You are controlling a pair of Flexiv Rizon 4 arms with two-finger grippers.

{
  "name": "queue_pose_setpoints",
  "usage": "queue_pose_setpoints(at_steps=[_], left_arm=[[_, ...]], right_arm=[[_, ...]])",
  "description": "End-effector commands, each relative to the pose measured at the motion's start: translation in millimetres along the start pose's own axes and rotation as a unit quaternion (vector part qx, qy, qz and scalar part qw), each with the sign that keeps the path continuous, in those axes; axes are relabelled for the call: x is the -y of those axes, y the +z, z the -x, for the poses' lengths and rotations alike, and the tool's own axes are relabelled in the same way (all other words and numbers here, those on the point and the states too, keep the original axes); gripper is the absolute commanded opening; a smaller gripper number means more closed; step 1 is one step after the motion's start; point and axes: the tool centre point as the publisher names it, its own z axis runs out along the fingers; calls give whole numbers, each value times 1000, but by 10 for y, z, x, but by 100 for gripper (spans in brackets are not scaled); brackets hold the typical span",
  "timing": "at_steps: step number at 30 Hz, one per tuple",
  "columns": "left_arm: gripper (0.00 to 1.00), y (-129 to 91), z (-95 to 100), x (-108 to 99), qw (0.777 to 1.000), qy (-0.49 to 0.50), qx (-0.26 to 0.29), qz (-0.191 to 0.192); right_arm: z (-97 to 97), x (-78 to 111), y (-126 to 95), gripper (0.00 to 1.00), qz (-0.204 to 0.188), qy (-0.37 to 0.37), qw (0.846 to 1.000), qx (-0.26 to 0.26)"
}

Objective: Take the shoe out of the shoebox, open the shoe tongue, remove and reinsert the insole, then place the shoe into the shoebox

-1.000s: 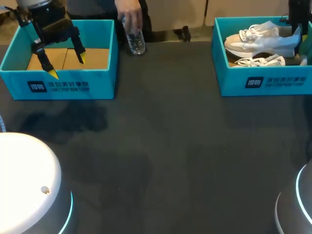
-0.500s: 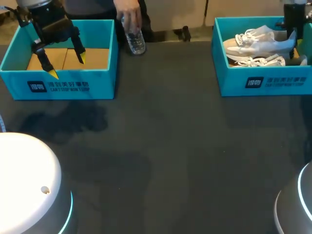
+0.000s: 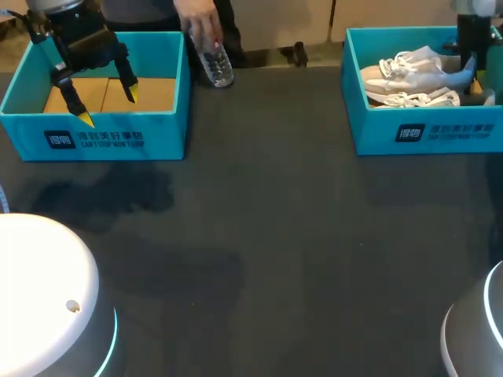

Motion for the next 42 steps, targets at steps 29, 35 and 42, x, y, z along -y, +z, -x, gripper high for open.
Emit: queue_pose_setpoints(at_steps=[29,35,42], left_arm=[[100,-2,2,-6,1000,0,-1,1],[100,-2,2,-6,1000,0,-1,1],[100,-2,2,-6,1000,0,-1,1]], right_arm=[[257,439,-1237,100,39,-20,995,-89],[226,798,-1618,100,36,-36,994,-101],[185,1277,-1855,100,35,-35,991,-123]])
